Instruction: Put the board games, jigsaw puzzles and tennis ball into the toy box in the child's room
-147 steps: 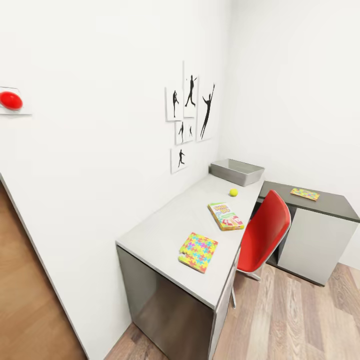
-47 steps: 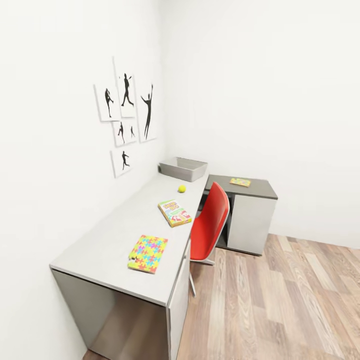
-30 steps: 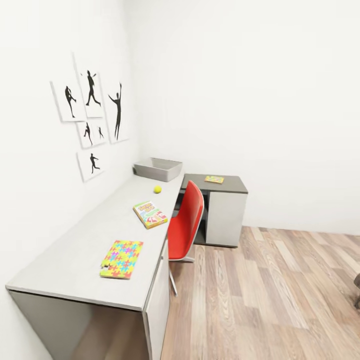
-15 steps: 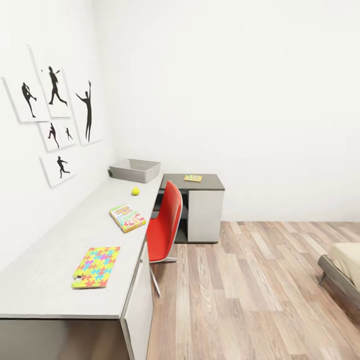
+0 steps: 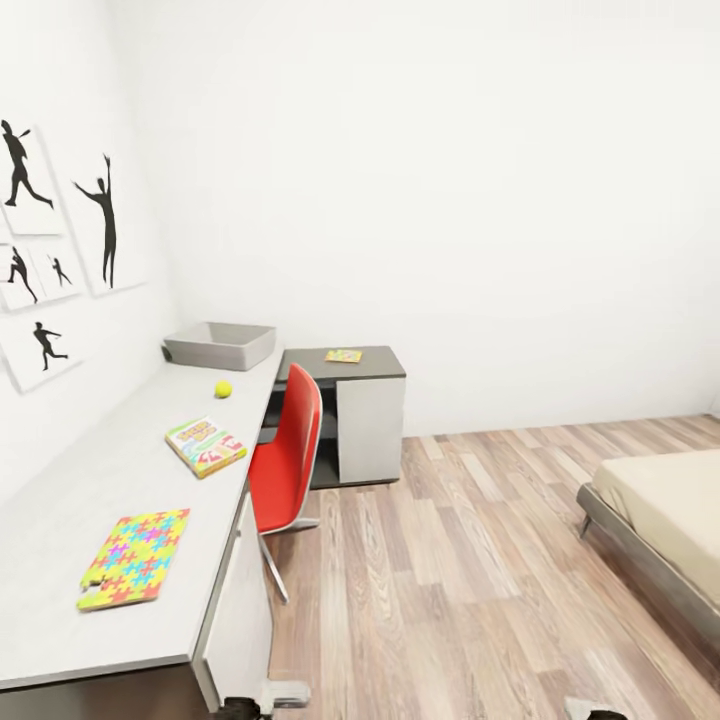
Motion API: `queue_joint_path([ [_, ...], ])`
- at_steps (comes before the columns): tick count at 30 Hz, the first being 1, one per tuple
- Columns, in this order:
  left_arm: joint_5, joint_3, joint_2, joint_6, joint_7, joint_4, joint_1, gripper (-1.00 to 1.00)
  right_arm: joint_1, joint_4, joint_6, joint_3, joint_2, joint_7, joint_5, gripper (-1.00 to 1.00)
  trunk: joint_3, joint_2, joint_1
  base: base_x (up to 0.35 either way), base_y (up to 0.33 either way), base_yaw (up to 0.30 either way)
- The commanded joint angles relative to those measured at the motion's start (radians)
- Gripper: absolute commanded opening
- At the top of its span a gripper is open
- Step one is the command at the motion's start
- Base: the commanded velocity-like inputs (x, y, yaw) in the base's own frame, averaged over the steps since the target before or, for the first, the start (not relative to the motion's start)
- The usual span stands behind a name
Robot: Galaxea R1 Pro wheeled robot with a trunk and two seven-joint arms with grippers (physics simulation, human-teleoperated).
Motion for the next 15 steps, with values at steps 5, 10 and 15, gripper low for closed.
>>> queue_joint_path([
  [5,0.003,0.001,-0.016,0.048,0.001,-0.024,-0.054,1.0,-0.072,-0.001,0.059,-0.002,-0.014,0.007,-0.017,1.0,-0.001,-0.001,0.0,0.0,0.0,-0.285],
  [10,0.016,0.001,-0.037,0.16,0.0,-0.136,-0.136,1.0,-0.206,-0.015,0.129,-0.005,-0.032,0.011,-0.027,1.0,-0.001,-0.001,0.0,0.0,0.0,-0.285],
  [15,0.039,0.0,-0.043,0.21,0.0,-0.215,-0.156,1.0,-0.272,-0.032,0.175,-0.005,-0.036,0.012,-0.029,1.0,-0.001,-0.001,0.0,0.0,0.0,-0.285],
])
